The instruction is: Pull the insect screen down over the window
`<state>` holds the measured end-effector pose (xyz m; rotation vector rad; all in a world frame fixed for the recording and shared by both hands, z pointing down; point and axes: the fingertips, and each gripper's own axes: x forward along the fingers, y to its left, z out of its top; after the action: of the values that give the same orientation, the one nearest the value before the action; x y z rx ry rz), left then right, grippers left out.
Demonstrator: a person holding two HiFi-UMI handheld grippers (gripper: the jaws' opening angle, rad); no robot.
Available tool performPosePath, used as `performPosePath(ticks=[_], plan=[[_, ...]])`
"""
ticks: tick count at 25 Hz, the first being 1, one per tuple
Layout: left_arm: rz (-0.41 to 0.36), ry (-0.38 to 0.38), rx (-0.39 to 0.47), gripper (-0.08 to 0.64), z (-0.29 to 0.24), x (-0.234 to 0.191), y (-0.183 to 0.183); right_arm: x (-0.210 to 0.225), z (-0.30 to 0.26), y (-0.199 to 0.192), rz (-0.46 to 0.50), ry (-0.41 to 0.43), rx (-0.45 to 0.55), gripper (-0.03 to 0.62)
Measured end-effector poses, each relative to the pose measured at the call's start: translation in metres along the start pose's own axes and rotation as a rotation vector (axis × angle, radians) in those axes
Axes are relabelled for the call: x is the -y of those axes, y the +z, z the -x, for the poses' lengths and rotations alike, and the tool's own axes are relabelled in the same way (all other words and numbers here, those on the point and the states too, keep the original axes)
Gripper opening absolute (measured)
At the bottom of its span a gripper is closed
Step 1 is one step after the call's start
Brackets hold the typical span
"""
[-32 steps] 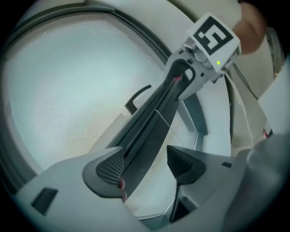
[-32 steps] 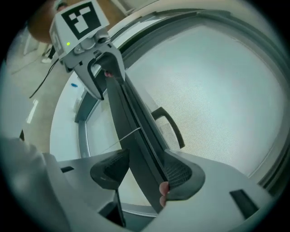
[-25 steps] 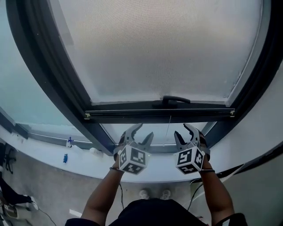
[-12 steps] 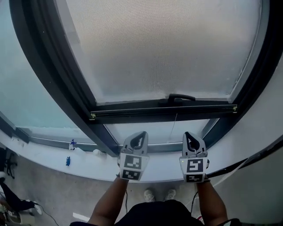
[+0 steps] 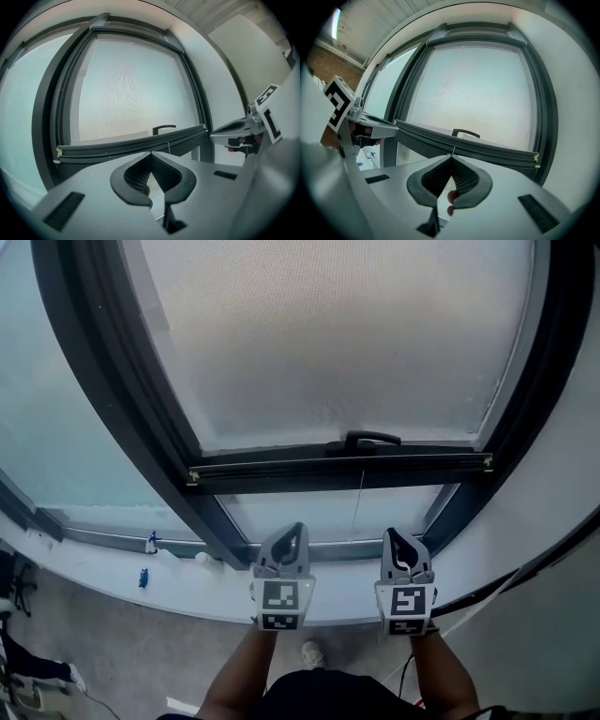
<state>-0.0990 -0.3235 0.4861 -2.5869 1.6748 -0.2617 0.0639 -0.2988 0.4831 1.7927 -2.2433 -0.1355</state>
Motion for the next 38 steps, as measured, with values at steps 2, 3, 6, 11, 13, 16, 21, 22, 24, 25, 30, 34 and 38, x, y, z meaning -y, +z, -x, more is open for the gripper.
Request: performPosePath(ticks=[2, 3, 6, 11, 13, 16, 21, 22, 24, 25, 30, 34, 38], plan=[[0.007, 0.02, 0.007, 0.003, 0.01, 0.011, 0.0, 0.004, 0.012, -0.001, -0.008, 0.011, 0.009, 0.003], [0.008, 0.029, 0.011, 0.003, 0.015, 0.017, 0.0, 0.005, 0.018, -0.001, -0.013, 0.017, 0.013, 0.005], [0.006, 0.045, 0.013, 0.003, 0.026, 0.035, -0.001, 0.012, 0.035, -0.004, -0.036, 0.034, 0.017, 0.003], [0.015, 0.031, 0.027, 0.003, 0.045, 0.066, 0.005, 0.023, 0.063, -0.008, -0.049, 0.025, 0.041, 0.004], [0.028, 0.02, 0.033, 0.002, 0.054, 0.077, 0.008, 0.025, 0.074, -0.009, -0.055, 0.024, 0.046, 0.003], [0.042, 0.016, 0.023, 0.003, 0.071, 0.091, 0.006, 0.024, 0.094, -0.012, -0.062, 0.034, 0.058, 0.003], [0.048, 0.035, 0.02, 0.003, 0.098, 0.112, 0.001, 0.02, 0.13, -0.018, -0.076, 0.038, 0.061, 0.003], [0.044, 0.032, 0.021, 0.003, 0.104, 0.118, 0.001, 0.019, 0.139, -0.02, -0.079, 0.042, 0.06, 0.003], [0.038, 0.025, 0.018, 0.003, 0.116, 0.13, -0.001, 0.018, 0.156, -0.028, -0.084, 0.04, 0.059, 0.003], [0.036, 0.022, 0.017, 0.003, 0.123, 0.137, -0.002, 0.018, 0.166, -0.032, -0.085, 0.037, 0.056, 0.003], [0.046, 0.02, 0.0, 0.003, 0.154, 0.163, -0.009, 0.019, 0.209, -0.042, -0.082, 0.035, 0.042, 0.003], [0.043, 0.018, -0.016, 0.003, 0.182, 0.178, -0.013, 0.014, 0.237, -0.048, -0.088, 0.034, 0.042, 0.003], [0.036, 0.021, -0.018, 0.003, 0.202, 0.183, -0.016, 0.005, 0.254, -0.05, -0.087, 0.039, 0.045, 0.003]])
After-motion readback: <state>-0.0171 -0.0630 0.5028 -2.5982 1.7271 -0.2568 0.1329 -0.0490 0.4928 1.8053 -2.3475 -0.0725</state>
